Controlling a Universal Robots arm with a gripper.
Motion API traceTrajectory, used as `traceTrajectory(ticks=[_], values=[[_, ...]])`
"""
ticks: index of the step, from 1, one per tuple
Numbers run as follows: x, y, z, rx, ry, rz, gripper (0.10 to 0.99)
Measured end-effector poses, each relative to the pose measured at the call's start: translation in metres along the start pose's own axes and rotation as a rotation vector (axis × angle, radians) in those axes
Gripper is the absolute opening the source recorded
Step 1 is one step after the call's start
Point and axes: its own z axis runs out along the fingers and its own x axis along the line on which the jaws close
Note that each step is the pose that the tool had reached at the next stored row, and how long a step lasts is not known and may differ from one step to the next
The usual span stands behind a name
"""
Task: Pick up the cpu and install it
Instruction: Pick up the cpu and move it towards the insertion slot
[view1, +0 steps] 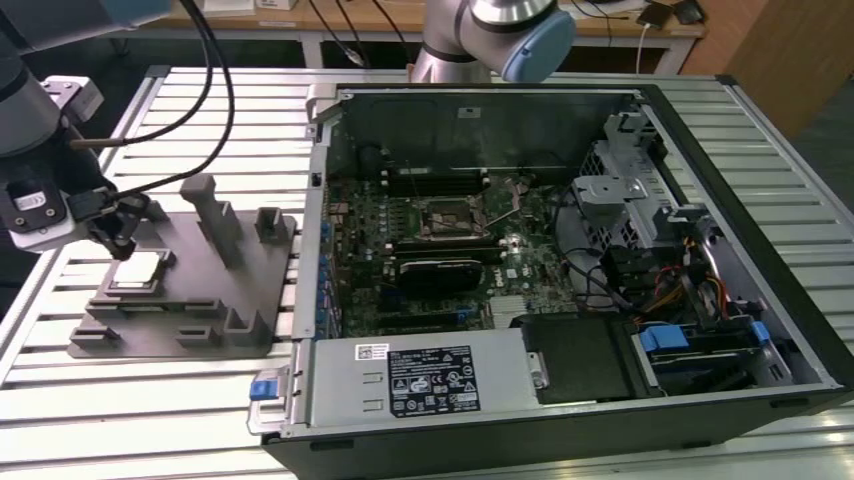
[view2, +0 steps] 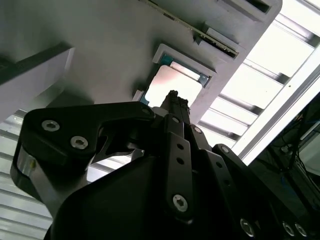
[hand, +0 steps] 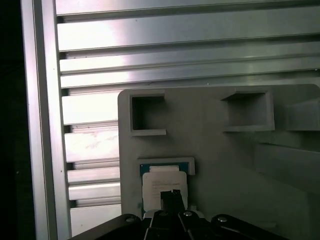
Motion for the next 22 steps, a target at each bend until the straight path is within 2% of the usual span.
traceTrajectory(ticks=[10,18,22], values=[[0.0008,-0.0007,0.0178,0.001,0.01,0.0,0.106],[0.001,-0.0009,0.0264,0.001,0.0137,0.0,0.106],[0.001,-0.001,0.0265,0.002,0.014,0.0,0.106]])
